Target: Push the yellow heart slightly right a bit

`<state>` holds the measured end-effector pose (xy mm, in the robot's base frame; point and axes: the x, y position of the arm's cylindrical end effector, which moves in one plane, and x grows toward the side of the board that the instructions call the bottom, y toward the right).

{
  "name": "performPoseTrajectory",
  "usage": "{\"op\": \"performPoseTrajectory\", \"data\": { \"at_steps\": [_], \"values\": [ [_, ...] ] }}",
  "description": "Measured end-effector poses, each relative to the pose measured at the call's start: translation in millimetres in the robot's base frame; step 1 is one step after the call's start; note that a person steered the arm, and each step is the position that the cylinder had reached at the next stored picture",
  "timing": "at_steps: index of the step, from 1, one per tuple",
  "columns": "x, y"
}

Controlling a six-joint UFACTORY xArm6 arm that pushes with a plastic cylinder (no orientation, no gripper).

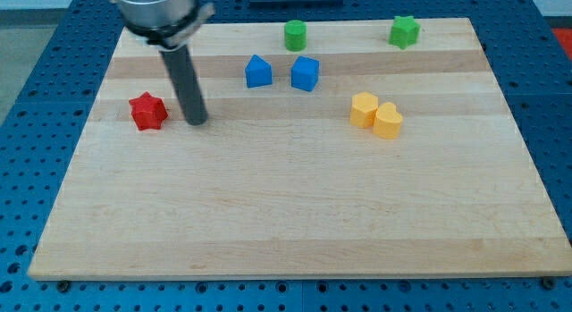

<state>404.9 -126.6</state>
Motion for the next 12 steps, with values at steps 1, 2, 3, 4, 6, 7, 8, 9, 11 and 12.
{"op": "performPoseTrajectory", "data": {
  "at_steps": [1,2,3,4,6,7,8,9,11,12],
  "values": [
    [0,38],
    [-2,80],
    [0,113],
    [15,143],
    [23,230],
    [23,255],
    [27,257],
    [33,264],
    [33,283],
    [33,284]
  ]
}}
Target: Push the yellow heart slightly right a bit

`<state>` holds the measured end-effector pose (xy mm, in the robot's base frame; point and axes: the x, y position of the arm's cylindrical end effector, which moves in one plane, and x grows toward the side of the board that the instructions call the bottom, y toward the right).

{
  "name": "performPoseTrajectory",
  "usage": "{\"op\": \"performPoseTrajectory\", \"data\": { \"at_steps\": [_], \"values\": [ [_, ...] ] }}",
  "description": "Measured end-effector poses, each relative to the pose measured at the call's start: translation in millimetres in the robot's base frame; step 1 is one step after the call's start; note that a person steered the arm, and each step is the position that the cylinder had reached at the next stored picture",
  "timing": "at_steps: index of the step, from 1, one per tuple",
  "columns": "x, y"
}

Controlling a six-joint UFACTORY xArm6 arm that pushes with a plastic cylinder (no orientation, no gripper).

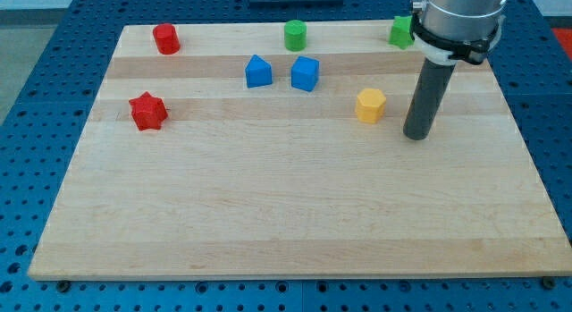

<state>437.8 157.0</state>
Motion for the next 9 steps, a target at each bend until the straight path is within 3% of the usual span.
{"op": "performPoseTrajectory", "data": {
  "at_steps": [4,9],
  "values": [
    [3,35],
    [-9,18]
  ]
}}
